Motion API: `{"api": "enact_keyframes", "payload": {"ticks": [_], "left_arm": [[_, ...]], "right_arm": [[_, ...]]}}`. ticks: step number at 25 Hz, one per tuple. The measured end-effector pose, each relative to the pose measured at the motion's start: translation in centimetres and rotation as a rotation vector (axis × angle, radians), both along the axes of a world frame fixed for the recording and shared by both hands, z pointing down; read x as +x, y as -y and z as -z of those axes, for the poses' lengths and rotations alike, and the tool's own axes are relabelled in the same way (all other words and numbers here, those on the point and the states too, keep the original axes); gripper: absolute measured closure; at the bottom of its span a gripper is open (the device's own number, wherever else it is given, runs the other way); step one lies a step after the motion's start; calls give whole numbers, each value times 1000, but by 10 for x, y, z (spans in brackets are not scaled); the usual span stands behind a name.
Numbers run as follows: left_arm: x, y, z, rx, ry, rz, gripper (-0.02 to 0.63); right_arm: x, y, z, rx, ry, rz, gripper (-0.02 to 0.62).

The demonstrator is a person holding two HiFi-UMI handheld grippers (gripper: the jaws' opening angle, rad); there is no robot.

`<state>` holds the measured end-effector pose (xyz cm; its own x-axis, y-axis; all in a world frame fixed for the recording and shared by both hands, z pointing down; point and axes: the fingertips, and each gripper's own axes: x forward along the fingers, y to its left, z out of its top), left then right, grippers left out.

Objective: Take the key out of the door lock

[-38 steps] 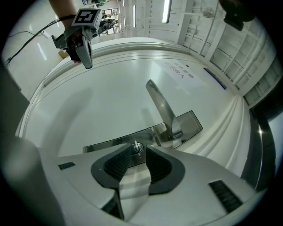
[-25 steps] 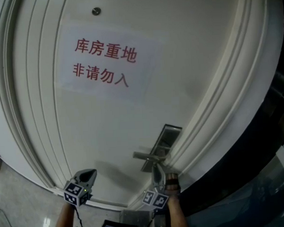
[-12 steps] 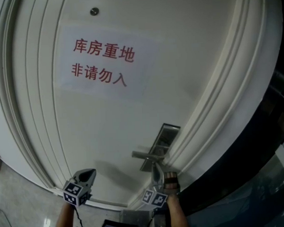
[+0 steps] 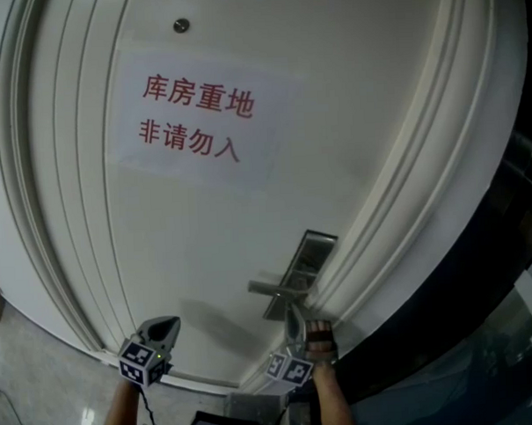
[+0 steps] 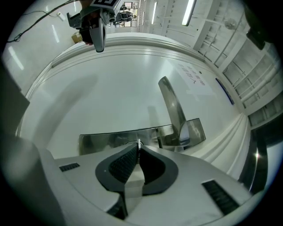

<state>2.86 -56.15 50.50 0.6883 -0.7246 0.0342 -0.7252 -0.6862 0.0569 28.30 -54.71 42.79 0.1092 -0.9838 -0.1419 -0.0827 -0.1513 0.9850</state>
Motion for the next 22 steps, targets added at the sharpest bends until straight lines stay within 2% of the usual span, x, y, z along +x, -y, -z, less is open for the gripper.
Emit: {"api": "enact_keyframes", "payload": {"ticks": [22], "left_arm": [[-10, -9, 1, 7, -17, 18, 598]], "right_arm": [[-3, -2, 2, -68, -17, -23, 574]]}}
